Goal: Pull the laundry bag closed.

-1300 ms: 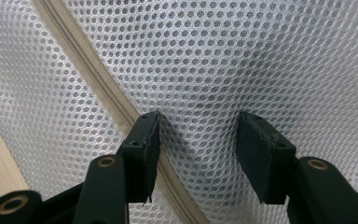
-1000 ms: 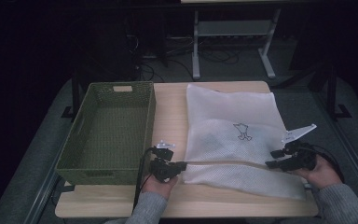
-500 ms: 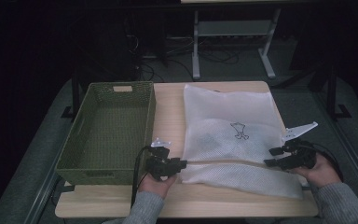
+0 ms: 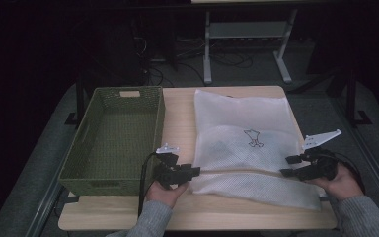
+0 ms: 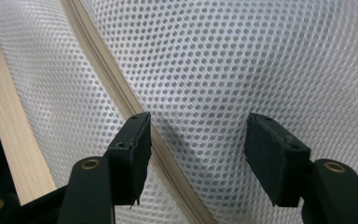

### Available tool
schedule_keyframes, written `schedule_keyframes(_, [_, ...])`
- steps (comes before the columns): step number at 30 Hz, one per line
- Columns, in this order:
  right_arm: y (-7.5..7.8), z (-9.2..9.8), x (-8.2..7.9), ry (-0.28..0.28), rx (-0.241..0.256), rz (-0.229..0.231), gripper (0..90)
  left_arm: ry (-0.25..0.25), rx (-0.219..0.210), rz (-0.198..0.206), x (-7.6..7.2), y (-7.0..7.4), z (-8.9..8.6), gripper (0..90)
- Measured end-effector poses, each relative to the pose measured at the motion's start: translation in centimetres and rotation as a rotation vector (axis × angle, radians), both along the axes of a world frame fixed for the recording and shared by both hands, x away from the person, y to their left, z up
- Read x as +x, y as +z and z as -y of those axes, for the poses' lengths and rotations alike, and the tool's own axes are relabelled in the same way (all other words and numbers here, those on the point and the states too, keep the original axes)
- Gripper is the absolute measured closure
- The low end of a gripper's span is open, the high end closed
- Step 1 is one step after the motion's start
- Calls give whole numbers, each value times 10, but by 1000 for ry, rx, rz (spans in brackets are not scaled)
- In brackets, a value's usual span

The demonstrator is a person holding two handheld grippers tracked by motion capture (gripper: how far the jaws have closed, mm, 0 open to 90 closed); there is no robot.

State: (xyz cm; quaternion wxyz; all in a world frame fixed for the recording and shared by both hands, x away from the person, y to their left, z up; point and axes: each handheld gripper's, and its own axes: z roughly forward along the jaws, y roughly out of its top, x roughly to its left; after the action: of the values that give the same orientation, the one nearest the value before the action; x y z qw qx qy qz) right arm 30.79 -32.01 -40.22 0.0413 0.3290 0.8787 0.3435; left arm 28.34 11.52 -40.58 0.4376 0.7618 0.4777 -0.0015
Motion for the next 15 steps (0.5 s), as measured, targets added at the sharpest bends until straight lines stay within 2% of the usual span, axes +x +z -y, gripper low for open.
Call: schedule_keyframes(15, [6, -11, -8, 14, 38, 28, 365, -12, -8, 15, -6, -4, -7, 520])
